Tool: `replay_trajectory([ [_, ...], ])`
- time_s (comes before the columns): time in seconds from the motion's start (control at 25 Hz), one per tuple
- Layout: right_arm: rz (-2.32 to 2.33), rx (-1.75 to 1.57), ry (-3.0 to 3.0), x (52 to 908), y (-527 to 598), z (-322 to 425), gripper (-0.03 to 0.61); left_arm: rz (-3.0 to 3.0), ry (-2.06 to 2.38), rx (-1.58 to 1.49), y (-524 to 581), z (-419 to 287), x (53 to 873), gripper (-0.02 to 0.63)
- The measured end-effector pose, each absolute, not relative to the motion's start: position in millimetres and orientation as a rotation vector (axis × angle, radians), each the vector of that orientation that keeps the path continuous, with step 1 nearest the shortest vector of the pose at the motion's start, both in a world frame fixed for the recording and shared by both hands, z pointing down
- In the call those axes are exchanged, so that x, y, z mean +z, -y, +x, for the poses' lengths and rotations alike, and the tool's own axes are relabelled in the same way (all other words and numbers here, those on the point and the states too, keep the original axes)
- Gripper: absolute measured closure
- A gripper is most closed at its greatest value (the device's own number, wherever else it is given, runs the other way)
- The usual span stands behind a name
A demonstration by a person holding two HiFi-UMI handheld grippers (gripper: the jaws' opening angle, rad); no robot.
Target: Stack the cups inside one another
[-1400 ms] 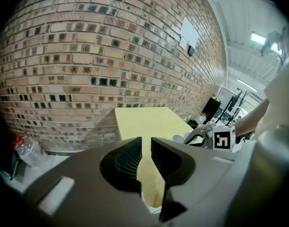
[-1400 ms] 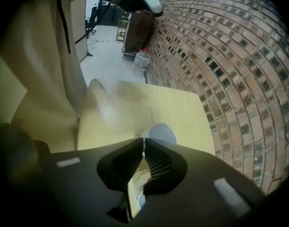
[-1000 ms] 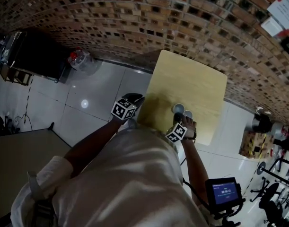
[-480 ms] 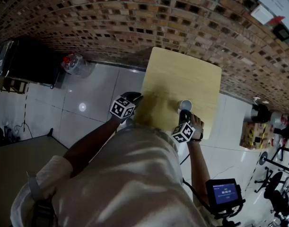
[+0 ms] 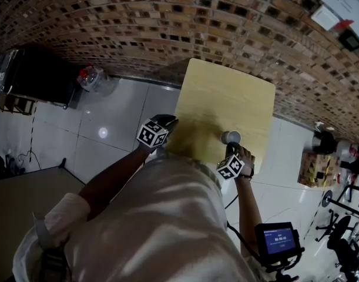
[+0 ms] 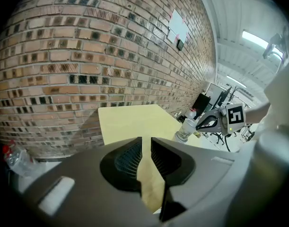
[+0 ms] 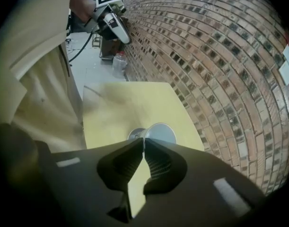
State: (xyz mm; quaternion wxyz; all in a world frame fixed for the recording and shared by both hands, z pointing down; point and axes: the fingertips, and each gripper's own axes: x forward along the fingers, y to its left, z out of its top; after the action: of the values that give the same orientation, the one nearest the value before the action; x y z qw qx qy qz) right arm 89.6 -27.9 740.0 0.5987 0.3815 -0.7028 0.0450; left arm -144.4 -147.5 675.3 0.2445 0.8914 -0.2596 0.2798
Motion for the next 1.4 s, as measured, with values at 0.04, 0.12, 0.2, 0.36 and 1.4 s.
replay_trajectory([
  [0.04, 0.880, 0.108, 1.632, 743.2, 27.3, 89.2, 0.563, 2.432, 0.714, 0.767, 147.0, -146.1, 675.1, 0.535],
  [0.12, 0.871, 0.114, 1.636, 749.8, 26.5, 88.1, 0.563, 2.428, 0.723, 0.773, 146.0, -149.3, 675.2, 0.535],
  [0.2, 0.864, 0.120, 1.641, 756.6, 26.0, 87.4, 0.563, 2.424, 0.732, 0.780, 145.3, -151.2, 675.5, 0.535],
  [0.36, 0.846, 0.125, 1.646, 769.6, 26.0, 86.0, 0.563, 2.420, 0.744, 0.785, 142.6, -150.5, 674.6, 0.535],
  [1.4, 0.756, 0.193, 1.844, 793.2, 24.7, 67.5, 0.529, 2.383, 0.830, 0.805, 113.6, -106.8, 670.0, 0.535],
])
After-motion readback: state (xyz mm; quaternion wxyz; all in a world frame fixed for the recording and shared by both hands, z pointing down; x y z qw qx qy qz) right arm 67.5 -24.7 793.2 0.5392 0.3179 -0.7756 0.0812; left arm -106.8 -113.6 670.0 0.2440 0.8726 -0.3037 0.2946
